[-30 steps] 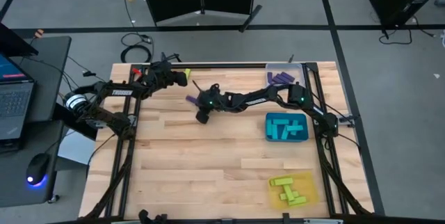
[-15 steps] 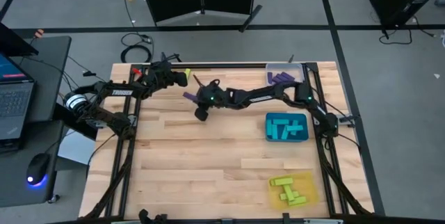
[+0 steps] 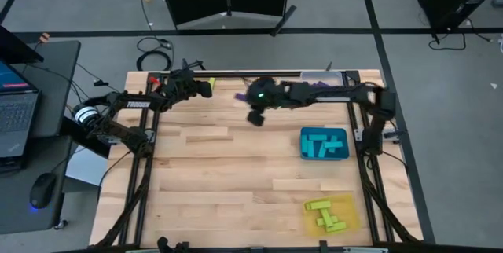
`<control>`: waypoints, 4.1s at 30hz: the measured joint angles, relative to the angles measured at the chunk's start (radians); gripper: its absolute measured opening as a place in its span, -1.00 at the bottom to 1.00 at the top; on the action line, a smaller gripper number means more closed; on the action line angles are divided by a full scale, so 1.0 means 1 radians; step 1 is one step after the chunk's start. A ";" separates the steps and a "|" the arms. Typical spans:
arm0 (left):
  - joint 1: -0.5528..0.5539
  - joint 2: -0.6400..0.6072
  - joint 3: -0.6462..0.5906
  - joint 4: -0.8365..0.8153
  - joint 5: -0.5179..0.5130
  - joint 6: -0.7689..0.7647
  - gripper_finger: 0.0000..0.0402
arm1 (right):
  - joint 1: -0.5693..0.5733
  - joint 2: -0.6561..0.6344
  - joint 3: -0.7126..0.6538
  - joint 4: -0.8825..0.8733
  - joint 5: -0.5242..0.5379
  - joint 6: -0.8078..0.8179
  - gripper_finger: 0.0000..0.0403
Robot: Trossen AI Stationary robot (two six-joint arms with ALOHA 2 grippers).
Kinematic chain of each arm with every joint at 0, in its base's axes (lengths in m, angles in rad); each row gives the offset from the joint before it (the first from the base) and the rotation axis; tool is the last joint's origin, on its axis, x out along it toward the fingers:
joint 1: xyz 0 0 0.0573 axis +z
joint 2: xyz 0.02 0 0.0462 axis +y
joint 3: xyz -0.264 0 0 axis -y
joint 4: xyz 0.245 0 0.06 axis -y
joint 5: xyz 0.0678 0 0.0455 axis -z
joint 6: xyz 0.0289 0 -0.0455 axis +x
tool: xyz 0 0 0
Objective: Sort blocks
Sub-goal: Put the purple block into the transparent bin, then put the light green block into the yellow bin
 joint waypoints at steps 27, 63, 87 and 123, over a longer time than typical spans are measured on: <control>0.000 0.000 0.000 -0.004 0.012 -0.008 -0.97 | -0.440 -0.611 -0.755 0.008 0.268 0.465 -0.40; -0.059 0.344 0.606 -0.830 -0.112 0.237 0.15 | -0.216 -0.857 -0.755 0.311 0.127 0.282 0.25; -0.052 0.458 0.615 -0.813 -0.181 0.229 0.18 | -0.037 -0.860 -0.755 0.439 0.175 0.203 0.25; -0.316 0.396 0.612 -0.749 -0.086 0.369 -0.68 | 0.027 -0.913 -0.755 0.567 0.136 0.213 0.24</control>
